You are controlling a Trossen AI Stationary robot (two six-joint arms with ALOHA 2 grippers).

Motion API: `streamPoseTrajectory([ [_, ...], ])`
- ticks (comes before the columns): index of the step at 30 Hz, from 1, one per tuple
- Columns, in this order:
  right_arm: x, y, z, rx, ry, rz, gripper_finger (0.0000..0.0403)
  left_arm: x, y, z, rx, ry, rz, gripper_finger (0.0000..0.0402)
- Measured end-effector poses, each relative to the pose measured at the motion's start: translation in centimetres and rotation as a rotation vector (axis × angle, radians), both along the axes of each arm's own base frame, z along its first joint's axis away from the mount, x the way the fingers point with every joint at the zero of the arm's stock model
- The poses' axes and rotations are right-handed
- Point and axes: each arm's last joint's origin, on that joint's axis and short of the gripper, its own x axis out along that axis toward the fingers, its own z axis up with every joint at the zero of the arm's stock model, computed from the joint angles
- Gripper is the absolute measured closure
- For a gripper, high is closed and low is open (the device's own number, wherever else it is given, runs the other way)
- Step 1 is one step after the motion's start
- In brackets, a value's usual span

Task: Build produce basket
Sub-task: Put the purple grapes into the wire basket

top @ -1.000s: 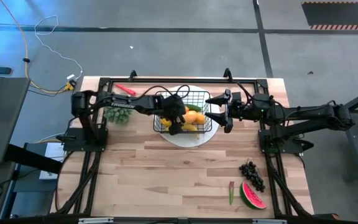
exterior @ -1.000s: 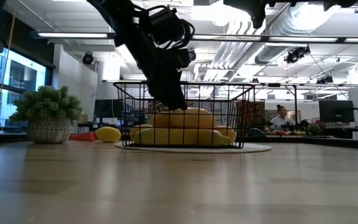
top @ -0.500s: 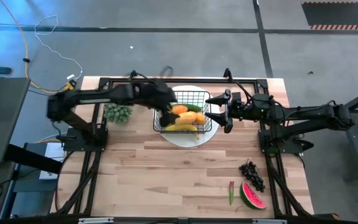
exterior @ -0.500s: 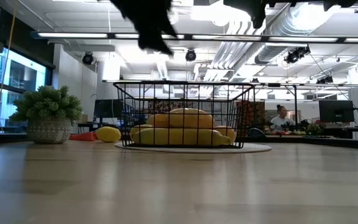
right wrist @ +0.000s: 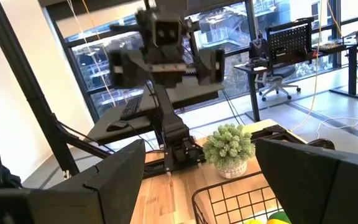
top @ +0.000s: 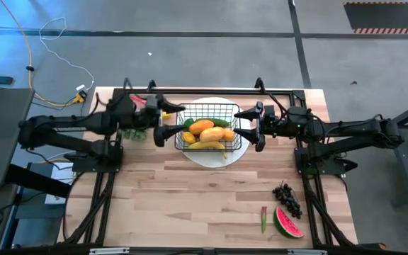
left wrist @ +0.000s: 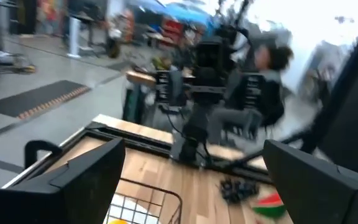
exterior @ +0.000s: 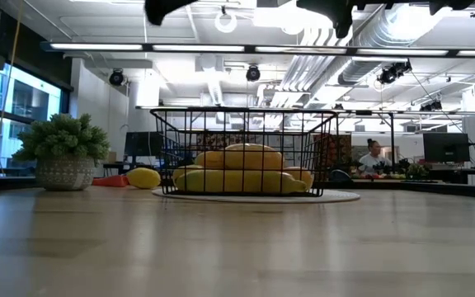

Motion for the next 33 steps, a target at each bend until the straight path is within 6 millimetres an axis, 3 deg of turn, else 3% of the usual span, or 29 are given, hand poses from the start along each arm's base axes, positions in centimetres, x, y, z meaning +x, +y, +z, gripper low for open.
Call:
streamPoseTrajectory([
  [4, 0.0, 0.0, 0.0, 0.0, 0.0, 0.0, 0.0114, -1.5, -0.3, -2.6, -0.037, -0.032, 0.031, 0.003],
  [9, 0.0, 0.0, 0.0, -0.008, 0.0, -0.001, 0.0114, -2.2, -0.3, -3.9, -0.047, -0.014, 0.052, 0.003],
  [28, 0.0, 0.0, 0.0, 0.002, -0.002, 0.001, 0.0114, -2.1, -0.3, -4.0, -0.015, 0.0, 0.055, 0.003],
  [33, 0.0, 0.0, 0.0, 0.162, -0.015, 0.013, 0.0114, -2.1, -0.3, -4.0, -0.013, 0.001, 0.055, 0.003],
])
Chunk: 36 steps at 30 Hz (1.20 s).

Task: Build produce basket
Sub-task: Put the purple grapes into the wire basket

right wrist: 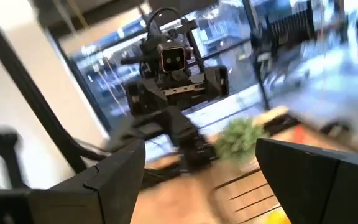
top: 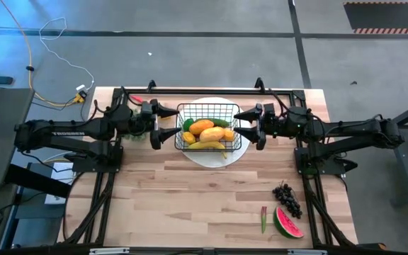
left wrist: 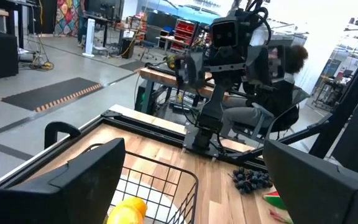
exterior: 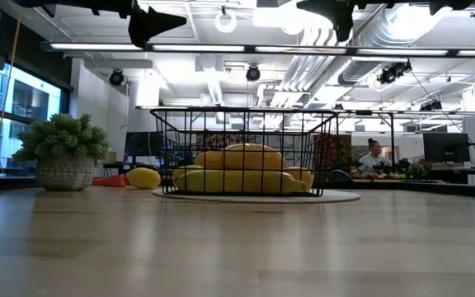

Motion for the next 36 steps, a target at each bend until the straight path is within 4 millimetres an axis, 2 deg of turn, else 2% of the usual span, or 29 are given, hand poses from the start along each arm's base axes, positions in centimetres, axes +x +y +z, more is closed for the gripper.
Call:
streamPoseTrajectory([
  [4, 0.1, 0.3, 0.5, 0.214, 0.117, 0.054, 0.0114, 0.0, 0.0, 0.0, -0.001, 0.0, 0.001, 0.003],
  [10, -1.5, 3.5, -0.1, 0.368, 0.688, 0.134, 0.0114, 0.0, 0.1, 0.0, -0.022, -0.006, 0.023, 0.003],
  [14, -3.2, 6.0, -1.9, 0.535, 0.995, 0.093, 0.0114, 0.0, 0.1, 0.0, -0.017, -0.006, 0.023, 0.003],
  [17, -4.0, 7.8, -3.9, 0.679, 1.13, 0.022, 0.0114, 0.0, 0.1, 0.0, -0.017, -0.006, 0.023, 0.003],
  [23, -5.9, 10.5, -9.1, 0.962, 1.332, -0.191, 0.0114, 0.0, 0.1, 0.0, -0.017, -0.005, 0.023, 0.003],
  [27, -7.2, 11.6, -11.8, 1.074, 1.455, -0.273, 0.0114, 0.0, 0.1, 0.0, -0.017, -0.005, 0.023, 0.003],
  [31, -8.2, 12.1, -12.7, 1.113, 1.538, -0.32, 0.0114, 0.0, 0.1, 0.0, -0.017, -0.006, 0.023, 0.003],
  [36, -8.9, 12.2, -12.8, 1.113, 1.531, -0.438, 0.0114, 0.0, 0.1, 0.0, -0.017, -0.006, 0.023, 0.003],
])
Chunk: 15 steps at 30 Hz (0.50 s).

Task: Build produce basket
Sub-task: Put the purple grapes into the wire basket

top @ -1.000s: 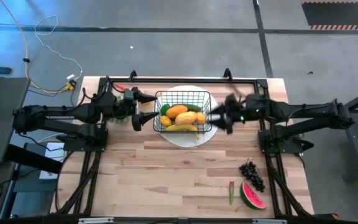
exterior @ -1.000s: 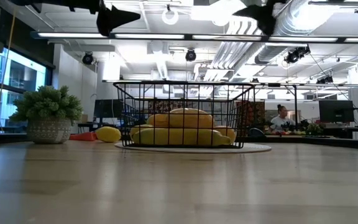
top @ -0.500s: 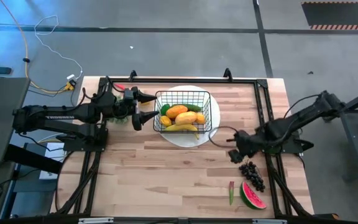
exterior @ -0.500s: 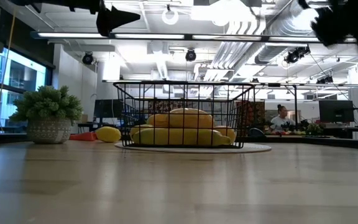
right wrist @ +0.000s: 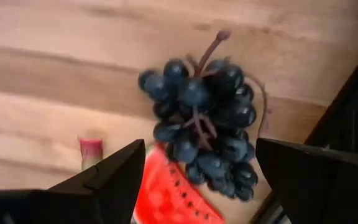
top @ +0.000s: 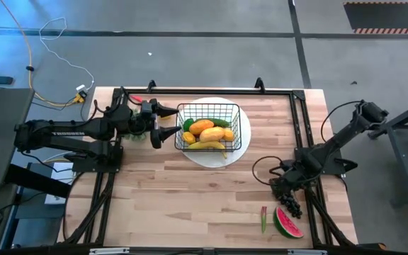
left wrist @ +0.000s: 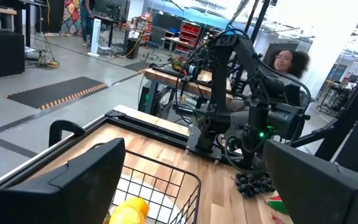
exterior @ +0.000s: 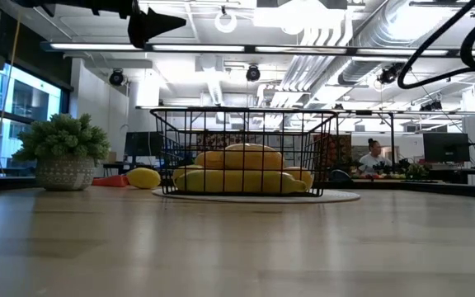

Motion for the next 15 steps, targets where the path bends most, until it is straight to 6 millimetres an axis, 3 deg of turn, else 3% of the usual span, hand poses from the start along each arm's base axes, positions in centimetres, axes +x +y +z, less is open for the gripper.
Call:
streamPoseTrajectory([
  [7, 0.9, 1.2, -1.1, -0.015, -0.003, 0.016, 0.0114, 0.0, 0.0, 0.0, 0.0, 0.0, 0.0, 0.003],
  [15, 2.1, 2.3, -3.9, -0.075, 0.059, 0.089, 0.0114, 0.0, 0.0, 0.0, 0.0, 0.001, 0.0, 0.003],
])
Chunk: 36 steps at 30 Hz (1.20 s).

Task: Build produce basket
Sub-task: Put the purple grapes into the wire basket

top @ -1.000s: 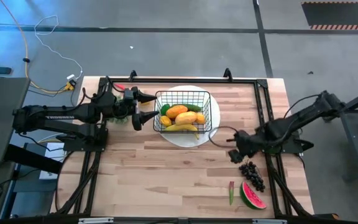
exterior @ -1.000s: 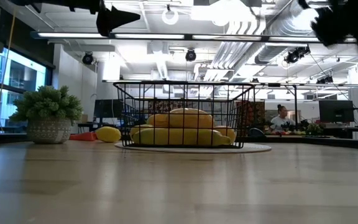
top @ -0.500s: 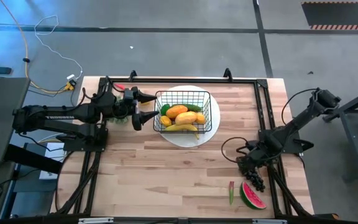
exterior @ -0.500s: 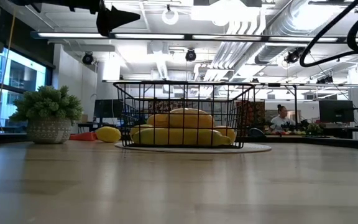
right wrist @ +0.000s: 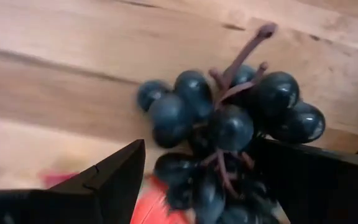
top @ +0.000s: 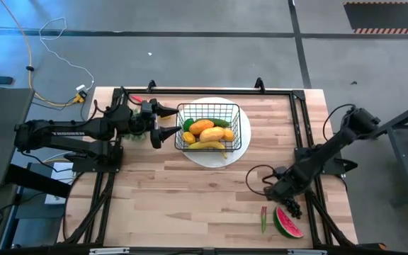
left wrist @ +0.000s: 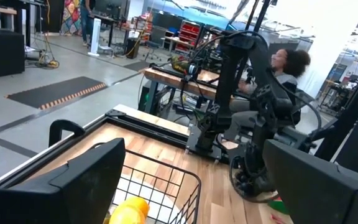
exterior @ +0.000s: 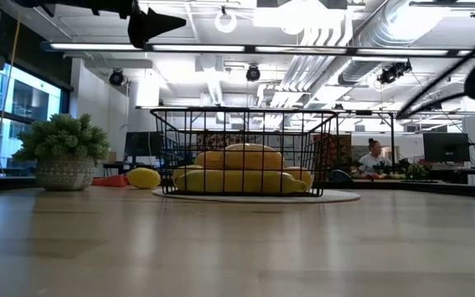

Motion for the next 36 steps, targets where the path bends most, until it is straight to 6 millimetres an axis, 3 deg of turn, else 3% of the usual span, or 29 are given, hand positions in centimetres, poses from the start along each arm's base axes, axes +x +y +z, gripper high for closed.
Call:
streamPoseTrajectory([
  [8, 0.4, 0.3, -1.6, -0.046, 0.065, 0.029, 0.0114, 0.0, 0.0, 0.0, -0.004, 0.002, 0.0, 0.003],
  [19, 0.4, 0.3, -1.8, -0.064, 0.068, 0.037, 0.0119, 0.0, 0.0, -0.1, -0.003, 0.007, 0.0, 0.003],
  [23, 0.4, 0.3, -1.8, -0.067, 0.064, 0.041, 0.0156, 0.0, 0.0, -0.1, -0.003, 0.007, 0.0, 0.003],
  [31, 0.4, 0.3, -1.8, -0.067, 0.05, 0.08, 0.0266, 0.0, 0.0, -0.1, -0.003, 0.008, 0.0, 0.003],
  [36, 0.3, 0.2, -1.6, -0.058, 0.041, 0.103, 0.0303, 0.0, 0.0, -0.1, -0.003, 0.008, 0.0, 0.003],
])
